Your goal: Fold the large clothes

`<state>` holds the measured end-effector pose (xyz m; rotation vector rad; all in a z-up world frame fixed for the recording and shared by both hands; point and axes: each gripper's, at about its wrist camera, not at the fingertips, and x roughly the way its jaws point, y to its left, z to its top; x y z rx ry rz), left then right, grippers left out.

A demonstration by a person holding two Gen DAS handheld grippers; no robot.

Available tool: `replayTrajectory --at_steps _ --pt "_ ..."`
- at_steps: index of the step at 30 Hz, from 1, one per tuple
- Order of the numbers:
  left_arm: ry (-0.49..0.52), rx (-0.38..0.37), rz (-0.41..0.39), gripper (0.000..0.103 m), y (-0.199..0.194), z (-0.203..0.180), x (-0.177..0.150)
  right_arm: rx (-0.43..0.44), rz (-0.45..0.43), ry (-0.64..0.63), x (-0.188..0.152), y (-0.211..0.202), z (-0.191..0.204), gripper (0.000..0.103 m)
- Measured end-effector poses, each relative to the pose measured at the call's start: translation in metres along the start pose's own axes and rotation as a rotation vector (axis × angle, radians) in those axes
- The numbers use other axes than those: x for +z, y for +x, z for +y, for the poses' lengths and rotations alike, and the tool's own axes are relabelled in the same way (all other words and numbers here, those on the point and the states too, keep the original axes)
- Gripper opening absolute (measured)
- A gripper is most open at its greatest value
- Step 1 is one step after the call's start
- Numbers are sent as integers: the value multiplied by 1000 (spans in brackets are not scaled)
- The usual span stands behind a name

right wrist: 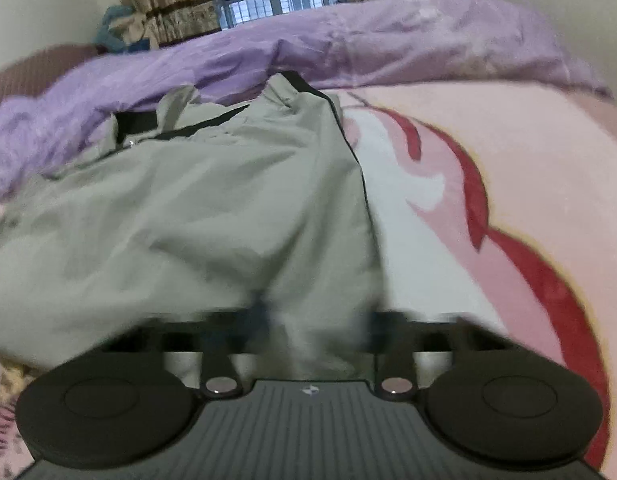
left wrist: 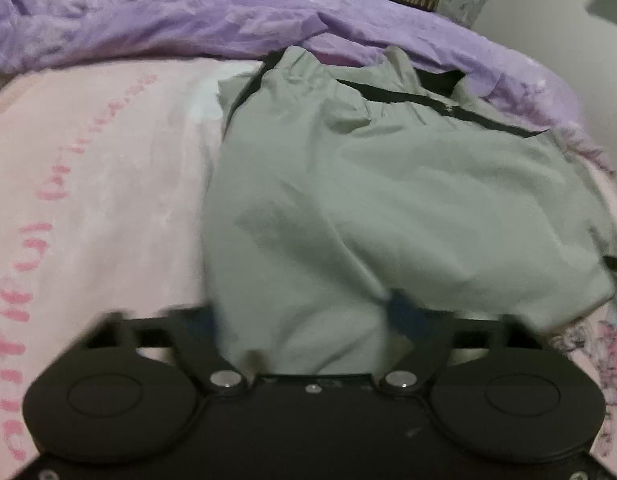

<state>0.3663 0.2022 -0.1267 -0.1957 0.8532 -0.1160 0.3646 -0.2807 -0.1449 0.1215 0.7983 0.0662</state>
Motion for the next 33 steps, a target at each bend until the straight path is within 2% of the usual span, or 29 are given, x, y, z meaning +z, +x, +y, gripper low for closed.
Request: replayTrajectory --at_steps 1,3,4,5,7,8,11,14,17,20,21,22,23,24,25,26,27,28,29,30,33 --pt "-2 13 -18 17 -5 1 2 3 1 1 4 -3 0 15" --pt "-91 -43 -53 9 -23 17 6 58 -12 69 12 -19 -12 13" --pt "-122 -55 -75 8 -34 23 7 98 -19 108 15 -29 -21 11" --pt "-115 -26 -97 7 -46 22 7 135 -25 136 17 -40 -28 11" --pt "-41 84 -108 5 -75 7 5 193 -24 153 14 -64 -35 9" --pt "-9 113 -136 5 -91 -1 0 207 -31 145 10 -76 -34 8" --pt "-9 88 -143 5 -131 -5 -19 166 -36 104 -12 -113 -24 8" --pt "-42 69 -71 5 -152 1 -51 168 -8 140 -39 -142 -33 8" --pt "-96 80 16 6 -151 14 -92 197 54 164 -64 -157 -43 8" --pt "-133 105 97 10 -124 24 -122 130 124 117 -86 -141 -38 11" --pt "-133 107 103 11 -117 26 -125 97 151 81 -91 -130 -34 20" --pt "-115 122 96 16 -117 25 -122 50 173 45 -92 -121 -28 41" --pt "-94 137 101 25 -118 25 -116 -9 179 16 -90 -117 -23 52" --pt "-61 166 108 35 -121 22 -111 -64 182 -19 -87 -118 -17 67" --pt "-26 236 97 65 -127 20 -107 -131 179 -61 -82 -121 -12 70" --pt "6 307 62 85 -134 16 -103 -188 154 -79 -77 -127 -9 70" --pt "31 364 8 90 -143 13 -100 -232 108 -79 -72 -136 -7 65" --pt "37 403 -45 98 -153 12 -94 -271 38 -53 -66 -148 -6 54" --pt "24 411 -82 103 -161 11 -91 -291 -17 -22 -62 -156 -6 51" --pt "-1 390 -125 103 -167 11 -86 -276 -82 17 -58 -165 -5 47" --pt "-101 240 -254 103 -170 7 -76 -114 -253 105 -49 -175 5 44"
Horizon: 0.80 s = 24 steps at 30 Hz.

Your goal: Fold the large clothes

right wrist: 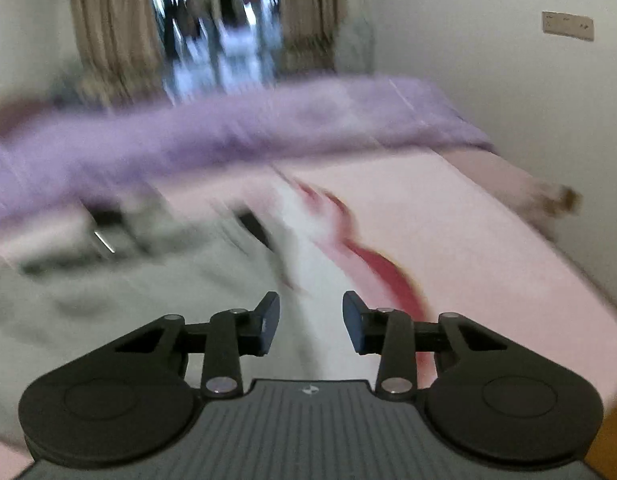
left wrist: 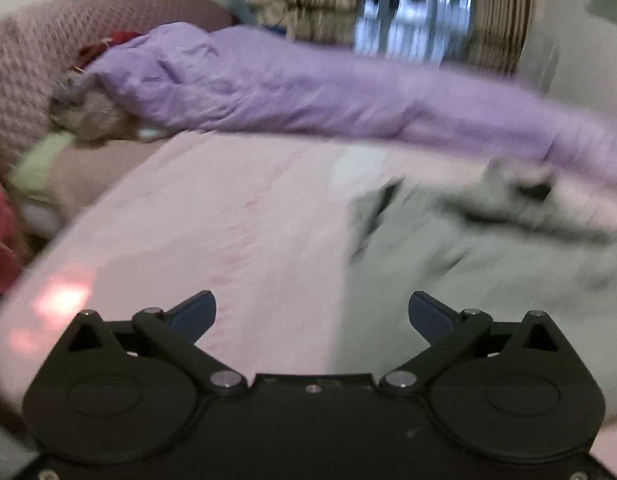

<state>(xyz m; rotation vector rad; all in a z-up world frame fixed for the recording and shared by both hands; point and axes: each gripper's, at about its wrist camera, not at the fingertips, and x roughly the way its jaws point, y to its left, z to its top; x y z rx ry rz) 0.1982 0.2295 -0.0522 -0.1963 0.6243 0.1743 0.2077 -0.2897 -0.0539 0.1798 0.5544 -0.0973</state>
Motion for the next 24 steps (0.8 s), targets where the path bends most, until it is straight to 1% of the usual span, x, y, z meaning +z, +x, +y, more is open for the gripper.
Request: replayTrajectory --at_steps 1,2,3,4,6,7,8,10,12,13,14,15,16,17,18,20,21,23,24 --pt "-34 -54 -52 103 4 -9 2 38 -25 24 3 3 10 43" --pt "-49 -93 -99 103 9 -21 3 95 -59 43 6 7 23 43" --pt "-56 -136 -150 103 16 -36 4 148 -91 51 7 14 36 43" --pt "-53 -170 -182 103 25 -51 6 200 -119 49 7 21 54 44" --pt "-29 -252 -222 103 46 -83 9 289 -163 26 4 39 87 44" --pt "-15 -276 -226 103 59 -96 10 319 -179 -10 1 50 105 43" --pt "-1 -285 -230 103 72 -106 9 323 -181 -46 -3 62 123 44" --pt "15 -276 -222 103 95 -117 4 337 -166 -90 -12 87 150 43" --pt "32 -283 -226 103 113 -121 -3 365 -149 -97 -24 106 162 43" --pt "44 -277 -233 103 119 -120 -8 362 -137 -108 -32 116 166 43" --pt "61 -254 -226 103 125 -119 -13 353 -124 -112 -40 118 169 43" --pt "77 -229 -211 103 133 -120 -17 351 -94 -115 -45 128 169 41" --pt "81 -201 -184 103 144 -123 -16 357 -63 -108 -48 135 167 38" --pt "59 -181 -147 103 152 -118 -16 366 -17 -80 -47 145 161 36" --pt "26 -193 -124 103 155 -116 -14 376 10 -47 -46 146 156 33" --pt "-16 -223 -133 103 157 -108 -15 369 9 -30 -44 150 151 26" --pt "-18 -222 -133 103 157 -108 -15 353 13 -35 -45 149 151 26" --pt "2 -192 -135 103 155 -115 -16 331 28 -54 -47 148 154 26" --pt "17 -177 -134 103 155 -118 -16 319 32 -71 -48 152 162 26"
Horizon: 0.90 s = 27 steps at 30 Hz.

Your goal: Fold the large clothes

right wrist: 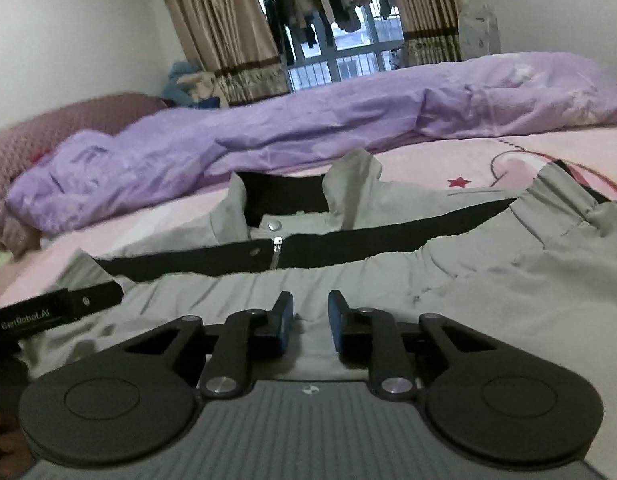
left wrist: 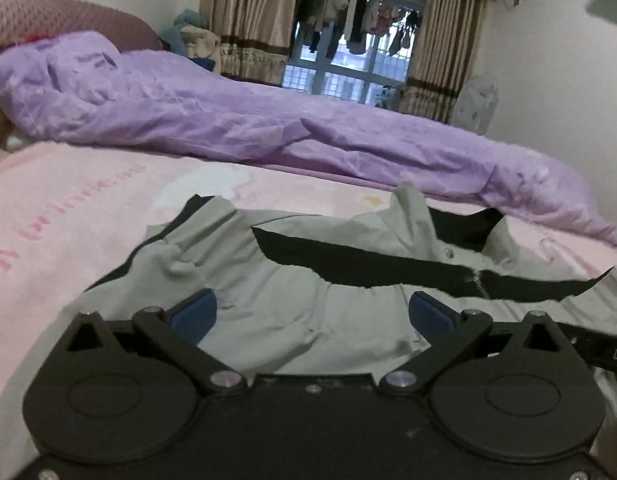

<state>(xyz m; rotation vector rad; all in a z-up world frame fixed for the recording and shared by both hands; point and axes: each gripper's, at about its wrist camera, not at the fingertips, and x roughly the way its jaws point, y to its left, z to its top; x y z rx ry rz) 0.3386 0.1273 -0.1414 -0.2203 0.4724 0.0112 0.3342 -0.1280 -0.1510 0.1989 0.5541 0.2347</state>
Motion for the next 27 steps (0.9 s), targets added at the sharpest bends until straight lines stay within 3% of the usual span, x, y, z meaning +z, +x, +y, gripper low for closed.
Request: replayTrajectory --at_steps 7,11,14,15,16,19,22,27 --pt "101 94 2 103 -7 -4 1 -5 36 -99 1 8 5 26" --pt "235 196 -55 103 -14 1 2 -115 26 -225 1 -2 6 30" --pt "274 314 -77 103 -14 12 6 -126 26 -214 4 -8 -11 31" --pt "265 337 -61 103 -11 19 8 -151 21 -206 5 -10 -15 40" --pt "236 332 -33 103 -8 26 9 -178 12 -204 6 -12 -20 40" --pt "96 216 101 103 9 56 14 -187 9 -192 14 -14 -41 48" --pt "14 173 109 103 9 71 15 -311 -21 -129 22 -21 -70 48" --pt "29 180 112 103 10 70 15 -288 -11 48 23 -24 -116 43"
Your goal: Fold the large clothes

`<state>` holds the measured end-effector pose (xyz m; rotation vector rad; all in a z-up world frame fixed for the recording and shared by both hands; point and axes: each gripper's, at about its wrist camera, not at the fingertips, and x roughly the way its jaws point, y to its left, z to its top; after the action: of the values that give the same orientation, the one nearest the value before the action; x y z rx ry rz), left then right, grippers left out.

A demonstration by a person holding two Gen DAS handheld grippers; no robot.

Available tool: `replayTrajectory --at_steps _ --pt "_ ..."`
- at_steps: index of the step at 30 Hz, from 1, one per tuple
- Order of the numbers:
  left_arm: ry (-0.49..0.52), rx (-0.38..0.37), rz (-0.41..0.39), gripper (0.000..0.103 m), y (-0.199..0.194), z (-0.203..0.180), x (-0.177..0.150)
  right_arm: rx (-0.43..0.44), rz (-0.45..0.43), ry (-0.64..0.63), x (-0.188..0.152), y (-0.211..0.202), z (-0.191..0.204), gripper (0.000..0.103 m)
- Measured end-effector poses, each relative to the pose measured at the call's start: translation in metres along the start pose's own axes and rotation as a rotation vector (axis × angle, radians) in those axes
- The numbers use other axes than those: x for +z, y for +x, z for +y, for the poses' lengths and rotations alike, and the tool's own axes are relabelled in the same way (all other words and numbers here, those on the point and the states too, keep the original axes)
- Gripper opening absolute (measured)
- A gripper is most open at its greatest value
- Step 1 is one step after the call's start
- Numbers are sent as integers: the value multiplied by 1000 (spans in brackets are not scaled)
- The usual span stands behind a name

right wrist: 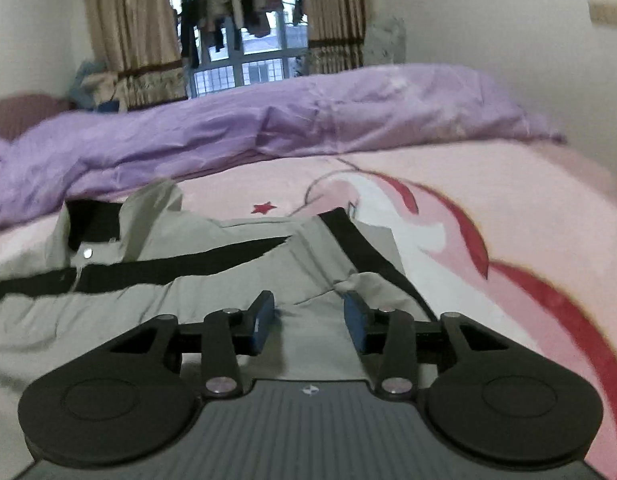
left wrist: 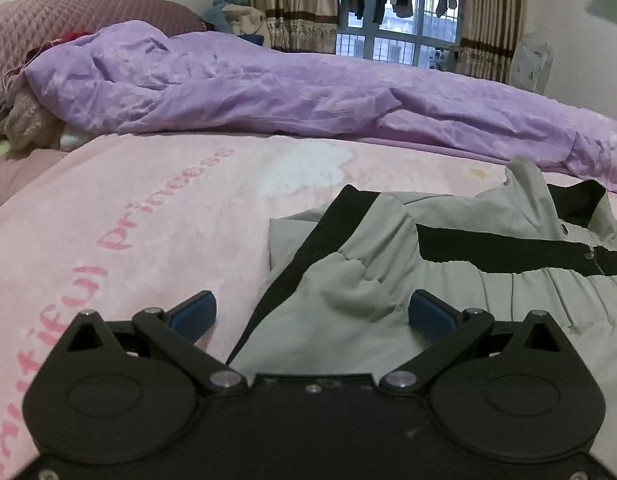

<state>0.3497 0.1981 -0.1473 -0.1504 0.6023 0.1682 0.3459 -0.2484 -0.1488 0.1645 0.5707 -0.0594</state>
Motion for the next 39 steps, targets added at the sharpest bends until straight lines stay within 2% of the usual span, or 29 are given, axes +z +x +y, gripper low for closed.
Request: replayTrajectory --at_steps 3,4,6,11,12,15,16,19,22,25,27,32,34,37,39 --pt "-26 -21 9 103 1 5 0 21 24 15 3 4 -10 40" --pt "-35 -30 13 103 2 5 0 28 27 35 4 5 -16 34" --pt "-49 -40 19 103 4 7 0 23 28 79 3 5 -23 26" --pt "-62 -46 23 103 5 9 0 -6 28 44 2 8 -15 26" --pt "-61 -35 1 103 1 8 0 -10 28 38 2 8 -13 27" --pt "1 85 -145 103 -32 -7 2 -18 -5 19 7 -8 -3 33" --pt "21 57 -156 103 -44 -12 5 2 -30 -2 11 -17 4 35" --pt "62 -64 -117 103 -75 -31 15 75 -90 -60 21 -53 38 39" --pt "162 -72 -28 103 -95 -61 12 212 -93 -64 19 -82 66 41" --pt "239 -90 13 103 -103 -85 -5 334 -63 -109 7 -92 93 41" --pt "247 -116 20 103 -100 -95 -17 338 -32 -132 -4 -88 108 41" --pt "216 -136 115 103 -72 -103 -39 332 119 -110 -33 -53 117 41" --pt "195 -153 124 103 -66 -99 -43 333 131 -112 -40 -48 113 36" --pt "194 -143 128 103 -65 -95 -41 294 136 -162 -36 -52 103 36" --pt "191 -137 130 103 -64 -95 -42 263 128 -148 -35 -52 93 36"
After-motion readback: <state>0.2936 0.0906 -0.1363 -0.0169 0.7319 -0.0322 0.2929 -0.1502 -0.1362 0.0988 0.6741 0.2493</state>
